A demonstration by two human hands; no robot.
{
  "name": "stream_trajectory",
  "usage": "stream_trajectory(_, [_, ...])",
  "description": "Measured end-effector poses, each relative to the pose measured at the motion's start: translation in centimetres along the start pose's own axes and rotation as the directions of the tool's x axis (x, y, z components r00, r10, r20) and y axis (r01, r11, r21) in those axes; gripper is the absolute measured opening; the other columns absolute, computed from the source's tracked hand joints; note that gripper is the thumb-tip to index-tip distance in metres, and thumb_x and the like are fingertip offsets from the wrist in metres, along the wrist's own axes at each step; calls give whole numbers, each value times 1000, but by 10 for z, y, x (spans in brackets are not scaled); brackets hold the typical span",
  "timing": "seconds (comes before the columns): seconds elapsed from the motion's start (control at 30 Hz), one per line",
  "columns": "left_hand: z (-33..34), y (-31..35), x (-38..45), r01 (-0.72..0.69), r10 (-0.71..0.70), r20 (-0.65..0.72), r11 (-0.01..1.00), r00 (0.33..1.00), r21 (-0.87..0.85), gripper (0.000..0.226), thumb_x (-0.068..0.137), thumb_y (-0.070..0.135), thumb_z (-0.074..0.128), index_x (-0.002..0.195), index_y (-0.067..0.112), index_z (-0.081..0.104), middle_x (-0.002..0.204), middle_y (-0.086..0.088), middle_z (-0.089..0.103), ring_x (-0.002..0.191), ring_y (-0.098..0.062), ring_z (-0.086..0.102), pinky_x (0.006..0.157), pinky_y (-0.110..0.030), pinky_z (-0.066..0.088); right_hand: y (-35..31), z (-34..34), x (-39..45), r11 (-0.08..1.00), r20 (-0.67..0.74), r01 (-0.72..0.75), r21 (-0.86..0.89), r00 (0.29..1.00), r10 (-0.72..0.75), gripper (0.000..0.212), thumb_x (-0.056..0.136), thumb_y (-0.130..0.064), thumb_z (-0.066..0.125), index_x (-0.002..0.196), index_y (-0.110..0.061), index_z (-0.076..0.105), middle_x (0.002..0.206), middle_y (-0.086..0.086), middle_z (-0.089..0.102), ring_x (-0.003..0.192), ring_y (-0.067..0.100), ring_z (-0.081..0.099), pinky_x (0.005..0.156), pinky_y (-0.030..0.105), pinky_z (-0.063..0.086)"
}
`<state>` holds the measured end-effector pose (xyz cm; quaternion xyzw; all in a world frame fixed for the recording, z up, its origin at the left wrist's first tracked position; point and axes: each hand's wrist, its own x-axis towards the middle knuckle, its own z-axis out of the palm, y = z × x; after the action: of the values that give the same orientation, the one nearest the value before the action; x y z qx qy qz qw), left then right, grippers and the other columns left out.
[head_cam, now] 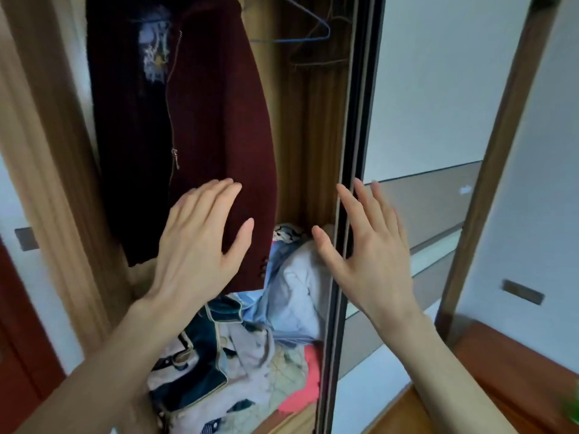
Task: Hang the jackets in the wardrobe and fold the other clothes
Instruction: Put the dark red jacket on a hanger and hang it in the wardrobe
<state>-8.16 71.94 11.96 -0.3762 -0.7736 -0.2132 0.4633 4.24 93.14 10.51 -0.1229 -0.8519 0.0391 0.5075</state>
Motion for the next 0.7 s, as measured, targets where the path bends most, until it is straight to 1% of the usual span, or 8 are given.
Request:
stream_trajectory(0.1, [17,29,-14,-39,39,-3,991,999,-128,52,104,37,49,145,6,54,149,-8,56,143,-26,47,120,-45,34,14,-17,-29,997,-12,-62,-41,998,62,67,101,-58,54,157,-23,43,167,2,35,159,21,18,127,46,22])
stream_trajectory(0.23, [48,73,-35,-65,74,22,959,997,-275,53,103,37,52,144,4,55,150,-10,55,144,-28,47,119,-49,35,43,-43,-63,980,19,-136,-146,990,140,70,102,-60,52,161,-26,34,170,-2,27,160,16,10,130,40,10])
stream_trajectory(0.33, [67,110,-50,-82,101,29,915,994,-395,52,103,35,54,143,3,56,148,-12,56,142,-30,49,118,-50,37,65,-65,-94,948,42,-209,-240,973,226,73,102,-63,50,163,-28,30,171,-5,23,161,13,5,130,36,3])
stream_trajectory(0.43, [87,146,-59,-125,169,48,864,984,-488,51,103,34,54,144,3,56,149,-11,56,143,-29,48,116,-52,38,85,-86,-124,909,51,-274,-315,951,304,74,102,-66,47,163,-30,27,172,-6,20,161,12,3,128,36,1])
stream_trajectory(0.47, [94,158,-62,-136,190,55,848,980,-512,50,103,32,56,143,2,56,148,-11,56,143,-29,49,116,-52,39,91,-93,-133,893,45,-291,-344,945,325,75,101,-67,46,163,-30,27,172,-6,20,161,13,4,128,38,2])
stream_trajectory(0.57, [109,193,-69,-159,236,63,804,970,-573,50,101,29,57,143,2,56,147,-12,57,141,-31,50,116,-50,39,111,-117,-161,862,28,-338,-377,926,375,74,100,-65,45,162,-27,30,170,-3,24,160,17,11,129,46,13])
stream_trajectory(0.63, [118,217,-74,-174,267,64,772,962,-611,50,102,30,55,143,2,56,147,-12,57,140,-31,50,117,-48,38,126,-133,-178,847,52,-364,-387,909,414,74,100,-64,46,162,-27,30,171,-3,24,160,17,11,129,49,17])
stream_trajectory(0.7, [125,241,-81,-182,298,73,738,952,-650,50,102,30,55,143,1,56,147,-13,57,139,-32,50,115,-52,39,142,-148,-196,826,73,-381,-416,891,448,73,100,-64,45,162,-28,31,171,-4,25,160,16,13,129,51,19])
